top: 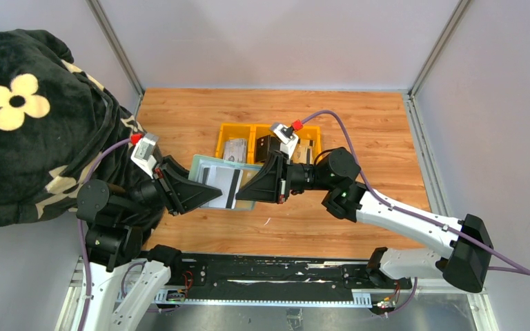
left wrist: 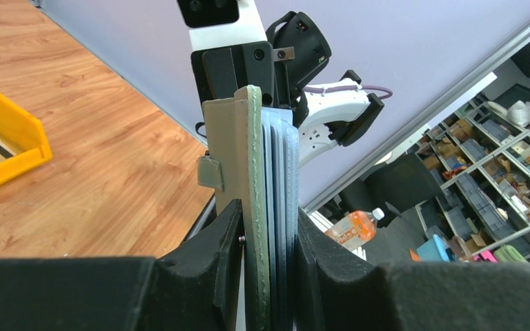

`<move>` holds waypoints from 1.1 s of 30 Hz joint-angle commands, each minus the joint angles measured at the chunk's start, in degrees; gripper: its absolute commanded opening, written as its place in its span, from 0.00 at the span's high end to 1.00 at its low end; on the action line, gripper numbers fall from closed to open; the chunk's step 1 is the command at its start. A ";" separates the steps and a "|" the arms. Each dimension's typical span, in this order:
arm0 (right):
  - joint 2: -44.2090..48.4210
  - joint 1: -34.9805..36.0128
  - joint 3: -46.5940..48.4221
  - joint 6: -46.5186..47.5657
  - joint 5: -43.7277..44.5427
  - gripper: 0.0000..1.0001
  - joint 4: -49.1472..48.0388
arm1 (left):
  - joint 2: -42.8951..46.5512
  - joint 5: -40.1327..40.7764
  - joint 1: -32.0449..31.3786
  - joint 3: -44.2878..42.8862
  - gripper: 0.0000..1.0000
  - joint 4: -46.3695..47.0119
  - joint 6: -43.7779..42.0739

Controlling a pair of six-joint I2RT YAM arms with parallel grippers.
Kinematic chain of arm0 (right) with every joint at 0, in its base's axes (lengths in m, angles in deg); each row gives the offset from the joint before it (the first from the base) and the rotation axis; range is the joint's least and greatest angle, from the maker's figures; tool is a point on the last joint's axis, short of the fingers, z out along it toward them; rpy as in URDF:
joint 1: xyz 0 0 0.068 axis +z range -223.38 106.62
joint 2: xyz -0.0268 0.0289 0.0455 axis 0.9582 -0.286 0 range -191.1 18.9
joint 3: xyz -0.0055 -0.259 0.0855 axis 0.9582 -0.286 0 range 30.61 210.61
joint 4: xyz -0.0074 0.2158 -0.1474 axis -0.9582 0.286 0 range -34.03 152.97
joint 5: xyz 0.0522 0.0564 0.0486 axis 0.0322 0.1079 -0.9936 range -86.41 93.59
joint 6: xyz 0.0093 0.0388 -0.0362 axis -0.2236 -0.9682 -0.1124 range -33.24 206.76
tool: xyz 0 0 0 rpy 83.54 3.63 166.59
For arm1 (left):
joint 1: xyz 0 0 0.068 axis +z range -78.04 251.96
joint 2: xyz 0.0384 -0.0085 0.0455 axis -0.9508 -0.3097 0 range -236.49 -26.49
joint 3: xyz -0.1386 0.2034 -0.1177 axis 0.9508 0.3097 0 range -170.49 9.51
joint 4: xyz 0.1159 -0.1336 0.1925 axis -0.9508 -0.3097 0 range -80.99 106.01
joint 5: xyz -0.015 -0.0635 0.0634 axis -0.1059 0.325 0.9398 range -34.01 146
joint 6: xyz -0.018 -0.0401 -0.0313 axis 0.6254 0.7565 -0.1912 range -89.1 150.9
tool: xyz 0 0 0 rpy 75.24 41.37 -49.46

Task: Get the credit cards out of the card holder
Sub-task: Remove the credit card from the card holder.

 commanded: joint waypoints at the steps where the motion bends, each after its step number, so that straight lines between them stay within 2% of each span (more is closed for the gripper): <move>1: 1.16 -0.70 -0.82 1.63 0.80 1.00 0.91 | 0.30 -0.11 -0.28 -1.88 0.70 2.54 0.53; 5: 1.32 -0.67 -0.89 1.91 1.06 1.00 1.20 | 0.37 -0.08 -0.28 -1.79 0.73 2.37 0.30; 8: 0.57 -0.61 -0.41 0.65 1.20 0.79 -0.72 | 0.38 0.53 -0.28 -1.74 0.85 1.75 -0.53; 10: -0.33 -0.53 -0.06 -1.16 1.77 0.69 -3.96 | 0.39 0.86 -0.28 -1.70 0.91 1.28 -1.20; 12: -1.38 -0.52 0.87 -2.18 1.95 0.61 -5.93 | 0.48 0.93 -0.28 -1.61 0.93 1.03 -1.74; 15: -2.89 -0.52 2.89 -2.25 1.65 0.59 -5.76 | 0.48 1.30 -0.28 -1.86 0.94 -0.45 -3.09; 18: -4.20 -0.52 3.82 -2.86 1.37 0.63 -6.80 | 0.77 1.49 -0.28 -1.96 0.94 -0.95 -3.75; 20: -4.79 -0.60 3.88 -3.49 1.12 0.77 -7.44 | 0.96 1.63 -0.28 -1.96 0.94 -1.21 -3.91; 21: -4.70 -0.73 3.36 -3.73 1.07 0.89 -7.74 | 1.00 1.70 -0.28 -2.04 0.94 -1.47 -4.08; 23: -3.76 -1.06 2.08 -3.68 1.20 1.00 -7.75 | 1.00 1.82 -0.28 -2.18 0.93 -1.81 -4.37; 33: 6.91 -5.02 -7.36 -0.80 1.67 1.00 -2.96 | 0.92 2.57 -0.28 -3.27 0.93 -2.06 -5.32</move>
